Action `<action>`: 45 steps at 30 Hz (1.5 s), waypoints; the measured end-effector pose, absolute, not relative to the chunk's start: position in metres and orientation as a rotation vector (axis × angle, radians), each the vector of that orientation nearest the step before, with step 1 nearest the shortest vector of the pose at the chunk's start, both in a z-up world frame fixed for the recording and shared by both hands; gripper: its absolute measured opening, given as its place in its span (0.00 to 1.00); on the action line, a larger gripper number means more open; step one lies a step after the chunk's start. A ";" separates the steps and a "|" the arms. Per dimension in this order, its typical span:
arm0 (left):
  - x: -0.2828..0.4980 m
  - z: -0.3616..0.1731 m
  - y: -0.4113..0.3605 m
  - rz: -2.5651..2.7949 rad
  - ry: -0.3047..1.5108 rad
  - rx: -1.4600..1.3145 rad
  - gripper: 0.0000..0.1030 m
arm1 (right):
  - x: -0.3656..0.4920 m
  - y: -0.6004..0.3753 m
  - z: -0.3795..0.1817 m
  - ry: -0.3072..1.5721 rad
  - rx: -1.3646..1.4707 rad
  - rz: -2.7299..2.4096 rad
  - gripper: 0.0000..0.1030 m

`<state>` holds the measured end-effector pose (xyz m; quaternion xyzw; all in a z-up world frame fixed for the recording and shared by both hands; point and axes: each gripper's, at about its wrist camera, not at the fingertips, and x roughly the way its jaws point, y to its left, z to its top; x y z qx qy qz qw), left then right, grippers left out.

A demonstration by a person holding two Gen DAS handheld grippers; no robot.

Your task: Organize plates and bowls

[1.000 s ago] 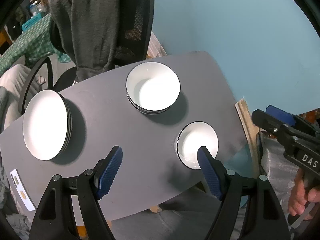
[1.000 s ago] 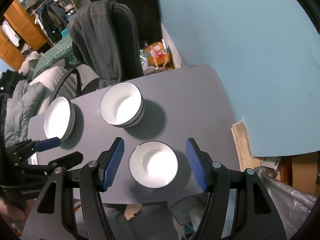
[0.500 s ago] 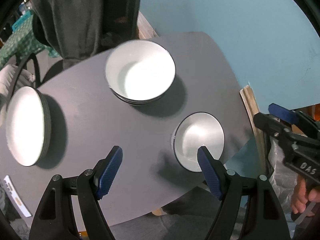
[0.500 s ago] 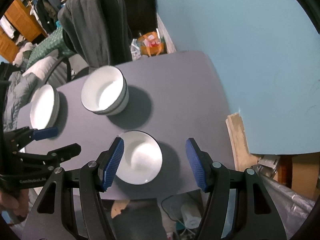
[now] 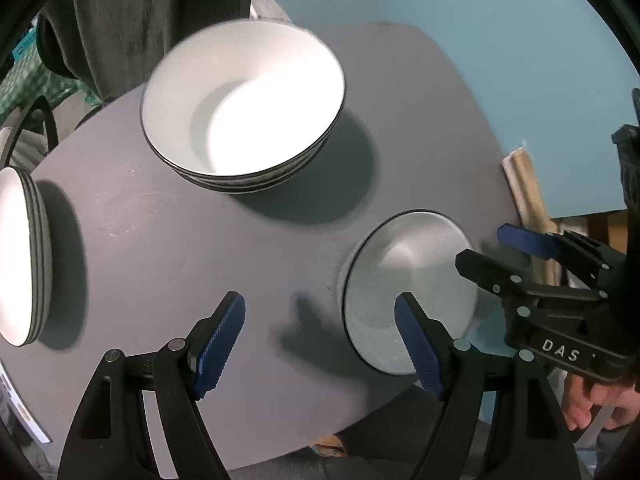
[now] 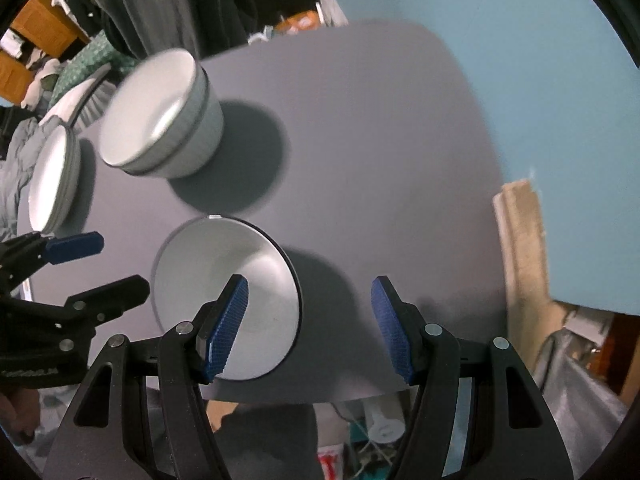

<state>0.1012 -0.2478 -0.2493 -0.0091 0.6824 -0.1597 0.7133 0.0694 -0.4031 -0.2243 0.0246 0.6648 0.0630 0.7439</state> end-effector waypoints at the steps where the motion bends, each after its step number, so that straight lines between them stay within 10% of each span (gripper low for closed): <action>1: 0.103 -0.254 -0.248 -0.353 1.522 -0.026 0.76 | 0.069 -0.404 -0.228 1.458 0.058 0.138 0.62; 19: 0.105 -0.297 -0.261 -0.315 1.578 -0.022 0.75 | 0.077 -0.399 -0.262 1.525 0.099 0.154 0.53; 29: 0.103 -0.304 -0.253 -0.363 1.626 -0.095 0.37 | 0.073 -0.382 -0.269 1.561 0.129 0.177 0.16; 36: 0.099 -0.294 -0.250 -0.370 1.619 -0.087 0.17 | 0.070 -0.377 -0.269 1.571 0.162 0.179 0.11; 45: 0.084 -0.283 -0.227 -0.326 1.603 -0.100 0.16 | 0.071 -0.344 -0.272 1.579 0.135 0.249 0.10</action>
